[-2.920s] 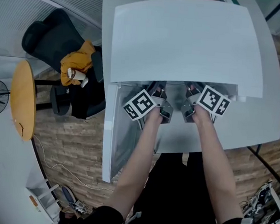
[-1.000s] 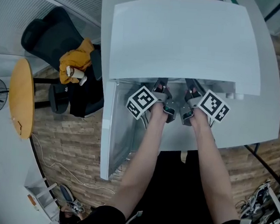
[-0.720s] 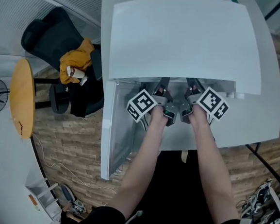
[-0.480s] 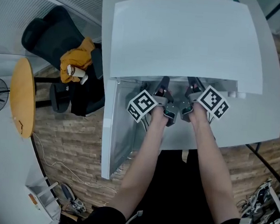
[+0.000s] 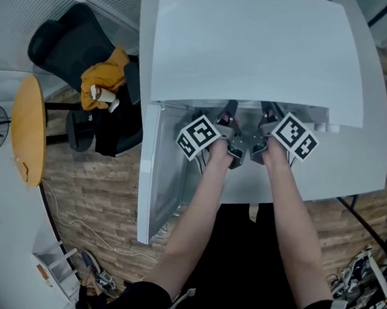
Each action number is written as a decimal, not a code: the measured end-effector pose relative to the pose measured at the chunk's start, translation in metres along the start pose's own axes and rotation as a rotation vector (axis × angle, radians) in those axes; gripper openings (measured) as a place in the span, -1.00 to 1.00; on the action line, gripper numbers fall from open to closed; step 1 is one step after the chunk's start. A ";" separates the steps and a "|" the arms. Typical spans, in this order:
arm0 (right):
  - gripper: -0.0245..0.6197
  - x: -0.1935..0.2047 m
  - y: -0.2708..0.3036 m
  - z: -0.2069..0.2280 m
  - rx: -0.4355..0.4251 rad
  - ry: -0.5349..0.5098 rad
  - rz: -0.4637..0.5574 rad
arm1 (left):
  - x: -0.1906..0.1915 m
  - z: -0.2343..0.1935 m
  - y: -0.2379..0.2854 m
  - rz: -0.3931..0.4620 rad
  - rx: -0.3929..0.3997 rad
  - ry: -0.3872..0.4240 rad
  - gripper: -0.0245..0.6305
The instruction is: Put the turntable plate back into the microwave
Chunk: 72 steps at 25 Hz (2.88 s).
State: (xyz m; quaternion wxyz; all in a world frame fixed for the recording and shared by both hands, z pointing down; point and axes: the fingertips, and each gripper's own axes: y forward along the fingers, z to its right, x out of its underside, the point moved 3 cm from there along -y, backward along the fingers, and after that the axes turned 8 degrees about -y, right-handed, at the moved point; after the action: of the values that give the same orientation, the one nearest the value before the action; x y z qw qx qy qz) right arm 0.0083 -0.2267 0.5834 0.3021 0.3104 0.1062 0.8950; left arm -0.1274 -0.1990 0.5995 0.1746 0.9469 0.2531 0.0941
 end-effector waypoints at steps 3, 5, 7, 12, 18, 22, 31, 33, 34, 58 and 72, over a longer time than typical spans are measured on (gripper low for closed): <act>-0.91 0.002 -0.002 -0.002 -0.007 -0.014 -0.006 | 0.002 0.001 0.002 -0.006 -0.001 -0.010 -0.80; -0.91 0.004 -0.004 -0.003 -0.008 -0.025 -0.018 | 0.003 0.000 0.001 -0.002 -0.001 -0.012 -0.79; -0.92 0.005 -0.006 -0.003 -0.010 -0.035 -0.025 | 0.004 0.000 0.001 -0.005 -0.001 -0.009 -0.79; -0.92 0.004 -0.010 -0.005 -0.019 -0.061 -0.031 | 0.004 -0.001 0.001 -0.013 -0.004 -0.008 -0.79; -0.93 0.004 -0.019 -0.008 -0.018 -0.093 -0.035 | 0.007 -0.001 -0.002 -0.018 -0.006 -0.001 -0.79; -0.93 0.006 -0.026 -0.007 -0.017 -0.096 -0.029 | 0.008 0.003 -0.006 -0.017 0.018 0.024 -0.80; -0.92 0.001 -0.056 -0.011 -0.012 -0.267 -0.041 | 0.020 0.027 -0.020 0.022 0.043 0.117 -0.87; -0.92 0.000 -0.066 -0.014 -0.031 -0.303 -0.047 | 0.024 0.035 -0.029 0.041 0.052 0.143 -0.90; -0.92 -0.001 -0.072 -0.017 -0.043 -0.326 -0.051 | 0.028 0.040 -0.034 0.048 0.057 0.157 -0.90; -0.90 -0.023 -0.292 -0.126 -0.335 -0.944 0.057 | 0.158 0.176 -0.227 0.164 0.131 0.869 -0.93; -0.90 -0.008 -0.314 -0.150 -0.353 -1.017 0.070 | 0.156 0.198 -0.268 0.173 0.180 0.964 -0.93</act>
State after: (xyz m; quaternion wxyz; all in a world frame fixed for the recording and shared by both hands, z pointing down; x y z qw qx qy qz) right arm 0.0699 0.0178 0.3434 0.3328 0.6525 -0.2159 0.6457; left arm -0.0612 0.0417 0.3302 -0.0532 0.8244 0.2328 0.5132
